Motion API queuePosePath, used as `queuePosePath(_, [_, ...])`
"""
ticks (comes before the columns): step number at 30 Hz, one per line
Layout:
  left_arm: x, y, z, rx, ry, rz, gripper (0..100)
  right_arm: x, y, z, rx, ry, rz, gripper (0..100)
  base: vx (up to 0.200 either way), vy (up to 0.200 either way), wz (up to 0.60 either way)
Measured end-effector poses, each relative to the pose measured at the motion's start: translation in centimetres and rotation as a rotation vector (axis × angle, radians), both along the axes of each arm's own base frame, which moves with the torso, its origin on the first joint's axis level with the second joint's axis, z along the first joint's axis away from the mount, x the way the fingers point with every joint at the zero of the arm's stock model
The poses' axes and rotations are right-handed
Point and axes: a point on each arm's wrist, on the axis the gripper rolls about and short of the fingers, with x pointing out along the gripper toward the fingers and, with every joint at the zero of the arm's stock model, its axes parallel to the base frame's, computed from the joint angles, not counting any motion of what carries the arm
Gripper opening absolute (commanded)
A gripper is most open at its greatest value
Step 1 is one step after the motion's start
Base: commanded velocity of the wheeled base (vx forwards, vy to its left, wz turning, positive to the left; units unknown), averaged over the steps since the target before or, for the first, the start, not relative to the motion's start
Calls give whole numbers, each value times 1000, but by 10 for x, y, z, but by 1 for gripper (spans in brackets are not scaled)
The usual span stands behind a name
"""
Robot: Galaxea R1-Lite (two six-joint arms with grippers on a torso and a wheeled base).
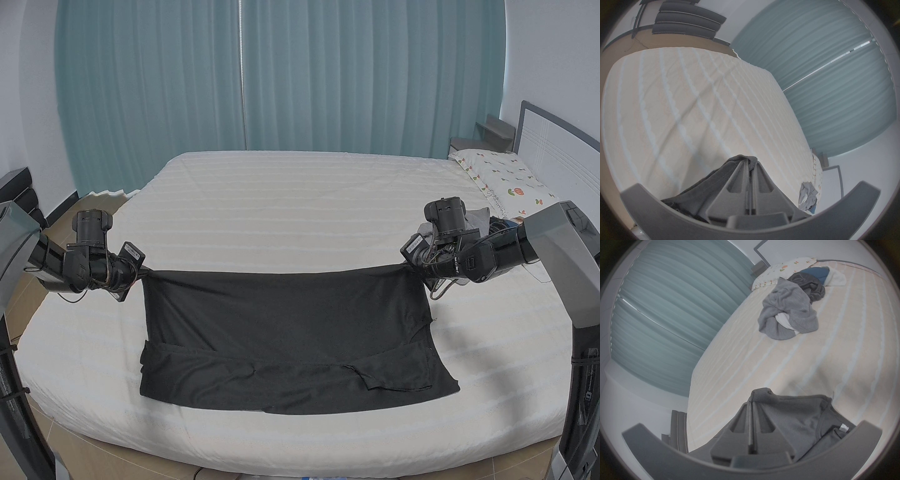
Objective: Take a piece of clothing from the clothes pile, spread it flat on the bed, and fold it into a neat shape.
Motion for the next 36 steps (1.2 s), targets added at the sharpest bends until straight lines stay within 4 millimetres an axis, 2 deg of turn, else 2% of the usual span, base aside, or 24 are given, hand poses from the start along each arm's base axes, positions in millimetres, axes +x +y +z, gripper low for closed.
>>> queuePosePath(5, [-1, 0, -12, 20, 40, -15, 0, -1, -1, -12, -40, 25, 16, 0, 0, 0, 0])
queuePosePath(10, [-8, 0, -27, 70, 90, -54, 0, -10, -2, -25, -87, 72, 47, 0, 0, 0, 0])
queuePosePath(25, [-52, 1, -70, 271, 265, -254, 0, -59, -7, -56, -188, 244, 203, 0, 0, 0, 0])
queuePosePath(33, [-62, -4, -81, 284, 320, -298, 0, -67, -7, -74, -223, 303, 234, 0, 0, 0, 0])
queuePosePath(34, [-63, -5, -82, 283, 326, -301, 100, -67, -7, -76, -224, 309, 234, 0, 0, 0, 0])
queuePosePath(36, [-65, -6, -83, 281, 340, -308, 100, -67, -8, -78, -226, 314, 235, 0, 0, 0, 0])
